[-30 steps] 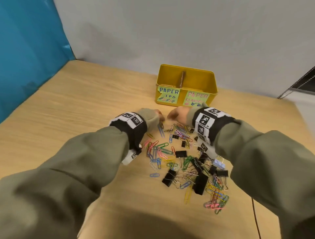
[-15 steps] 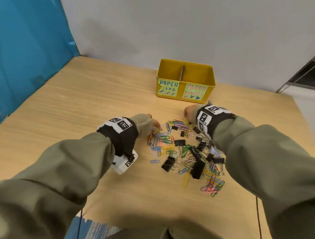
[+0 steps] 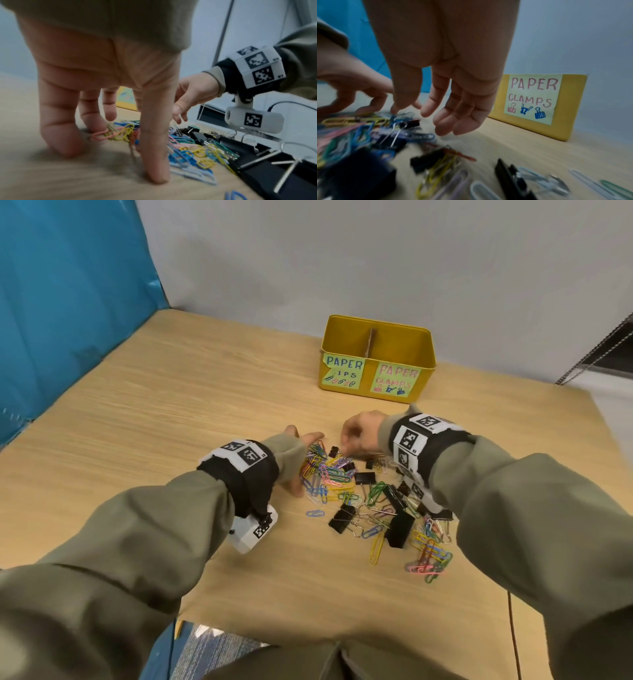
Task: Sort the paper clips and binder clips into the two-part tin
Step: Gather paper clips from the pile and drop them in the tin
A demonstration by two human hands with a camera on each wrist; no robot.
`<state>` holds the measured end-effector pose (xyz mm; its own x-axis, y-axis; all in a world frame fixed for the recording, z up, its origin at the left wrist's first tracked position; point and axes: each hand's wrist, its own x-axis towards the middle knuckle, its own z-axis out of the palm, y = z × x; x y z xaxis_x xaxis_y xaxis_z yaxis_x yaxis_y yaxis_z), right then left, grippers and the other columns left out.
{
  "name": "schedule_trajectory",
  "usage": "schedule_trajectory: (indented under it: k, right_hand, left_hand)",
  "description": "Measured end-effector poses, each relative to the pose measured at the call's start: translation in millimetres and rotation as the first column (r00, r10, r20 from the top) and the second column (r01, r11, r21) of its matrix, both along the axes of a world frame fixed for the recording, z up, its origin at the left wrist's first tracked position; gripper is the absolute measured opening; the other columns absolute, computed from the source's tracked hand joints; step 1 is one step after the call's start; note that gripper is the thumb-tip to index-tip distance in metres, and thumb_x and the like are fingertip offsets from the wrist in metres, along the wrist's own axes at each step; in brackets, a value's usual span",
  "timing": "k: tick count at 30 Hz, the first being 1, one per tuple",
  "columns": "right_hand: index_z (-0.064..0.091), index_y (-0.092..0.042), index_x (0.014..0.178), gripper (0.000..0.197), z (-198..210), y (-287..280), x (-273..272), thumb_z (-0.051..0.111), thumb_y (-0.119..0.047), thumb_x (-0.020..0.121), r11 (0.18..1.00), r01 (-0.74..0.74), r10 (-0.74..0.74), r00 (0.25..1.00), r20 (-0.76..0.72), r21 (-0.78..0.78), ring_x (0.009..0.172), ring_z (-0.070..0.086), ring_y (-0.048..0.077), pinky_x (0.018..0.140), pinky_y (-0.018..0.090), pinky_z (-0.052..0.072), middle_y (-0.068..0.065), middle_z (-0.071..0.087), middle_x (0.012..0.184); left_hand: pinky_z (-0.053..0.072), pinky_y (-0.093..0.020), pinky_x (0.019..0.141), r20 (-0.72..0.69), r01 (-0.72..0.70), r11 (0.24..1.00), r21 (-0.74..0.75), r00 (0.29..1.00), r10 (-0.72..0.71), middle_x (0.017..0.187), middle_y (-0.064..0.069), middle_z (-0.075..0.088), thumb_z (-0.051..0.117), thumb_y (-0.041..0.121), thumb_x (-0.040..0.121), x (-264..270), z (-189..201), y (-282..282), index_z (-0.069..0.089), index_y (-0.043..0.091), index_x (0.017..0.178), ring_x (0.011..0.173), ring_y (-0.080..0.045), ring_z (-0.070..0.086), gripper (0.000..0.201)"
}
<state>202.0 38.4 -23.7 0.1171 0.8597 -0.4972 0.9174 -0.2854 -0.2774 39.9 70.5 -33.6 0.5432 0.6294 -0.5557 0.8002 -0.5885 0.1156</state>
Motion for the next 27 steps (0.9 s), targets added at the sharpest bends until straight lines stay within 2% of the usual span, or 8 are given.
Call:
schedule_trajectory:
  k: [7, 9, 12, 15, 18, 21, 24, 27]
  right_hand:
    - [0.064, -0.017, 0.101, 0.020, 0, -10, 11, 0.059, -0.010, 0.083, 0.989, -0.072, 0.105, 0.958, 0.266, -0.131, 0.091, 0.054, 0.020, 0.085, 0.033, 0.044, -0.001, 0.061, 0.094]
    - [0.062, -0.022, 0.092, 0.015, 4, -11, 20, 0.056, -0.012, 0.081, 0.997, -0.030, 0.051, 0.951, 0.304, -0.071, 0.091, 0.055, 0.020, 0.094, 0.040, 0.042, -0.004, 0.061, 0.086]
    - [0.058, -0.021, 0.088, 0.015, 4, -13, 22, 0.070, -0.023, 0.079, 0.998, 0.010, 0.001, 0.985, 0.173, -0.064, 0.087, 0.052, 0.018, 0.080, 0.030, 0.040, -0.007, 0.053, 0.073]
    - [0.063, -0.017, 0.095, 0.025, -2, -19, 12, 0.072, -0.032, 0.078, 0.996, -0.014, 0.020, 0.998, 0.061, -0.091, 0.087, 0.052, 0.017, 0.075, 0.029, 0.040, -0.001, 0.058, 0.087]
    - [0.066, -0.012, 0.100, 0.026, -8, -20, 4, 0.065, -0.032, 0.084, 0.993, -0.059, 0.074, 0.987, 0.141, -0.104, 0.086, 0.051, 0.017, 0.073, 0.030, 0.041, 0.003, 0.057, 0.091]
    - [0.067, -0.014, 0.100, 0.019, -4, -12, 7, 0.063, -0.023, 0.084, 0.997, -0.001, 0.019, 0.975, 0.223, -0.083, 0.089, 0.052, 0.021, 0.087, 0.035, 0.049, 0.004, 0.057, 0.093]
    - [0.062, -0.023, 0.101, 0.019, 1, -8, 15, 0.059, -0.018, 0.084, 0.996, 0.087, -0.080, 0.961, 0.266, -0.015, 0.096, 0.050, 0.020, 0.108, 0.051, 0.028, -0.002, 0.055, 0.096]
    - [0.054, -0.025, 0.113, 0.030, 2, -11, 21, 0.057, -0.015, 0.084, 0.988, 0.150, -0.153, 0.953, 0.260, 0.032, 0.109, 0.054, 0.022, 0.110, 0.055, 0.013, -0.001, 0.057, 0.103]
  left_hand:
    - [0.040, -0.037, 0.105, -0.015, 0.131, 0.991, -0.002, 0.991, -0.131, 0.139, -0.010, 0.038, 0.077, 0.030, 0.073, 15, 5, -1, 0.031, 0.035, 0.144, 0.124, -0.030, 0.045, 0.084]
    - [0.043, -0.042, 0.104, 0.042, 0.104, 0.994, 0.008, 0.994, -0.105, 0.139, -0.009, 0.034, 0.082, 0.031, 0.065, 17, 2, 0, 0.030, 0.036, 0.143, 0.123, -0.030, 0.044, 0.094]
    - [0.039, -0.043, 0.107, 0.057, 0.171, 0.985, 0.023, 0.983, -0.172, 0.146, -0.006, 0.025, 0.083, 0.036, 0.062, 20, -2, -1, 0.018, 0.039, 0.147, 0.128, -0.029, 0.036, 0.107]
    - [0.040, -0.037, 0.104, 0.105, 0.194, 0.981, 0.024, 0.975, -0.195, 0.141, -0.004, 0.036, 0.073, 0.045, 0.073, 23, -7, -3, 0.033, 0.032, 0.144, 0.125, -0.026, 0.041, 0.083]
    - [0.041, -0.036, 0.102, 0.223, 0.050, 0.999, -0.009, 0.974, -0.047, 0.131, -0.006, 0.048, 0.062, 0.045, 0.083, 29, -11, 0, 0.055, 0.024, 0.127, 0.121, -0.023, 0.048, 0.050]
    - [0.035, -0.036, 0.102, 0.224, -0.027, 0.999, 0.031, 0.974, 0.020, 0.126, -0.006, 0.051, 0.059, 0.042, 0.086, 43, -14, 1, 0.064, 0.025, 0.114, 0.123, -0.024, 0.047, 0.033]
    - [0.034, -0.033, 0.104, 0.216, -0.098, 0.995, 0.017, 0.972, 0.092, 0.128, -0.008, 0.050, 0.058, 0.032, 0.088, 57, -16, 5, 0.064, 0.026, 0.116, 0.126, -0.028, 0.046, 0.029]
    - [0.036, -0.035, 0.108, 0.302, -0.147, 0.989, -0.009, 0.943, 0.143, 0.137, -0.012, 0.045, 0.052, 0.024, 0.093, 63, -15, 12, 0.049, 0.022, 0.135, 0.129, -0.032, 0.043, 0.042]
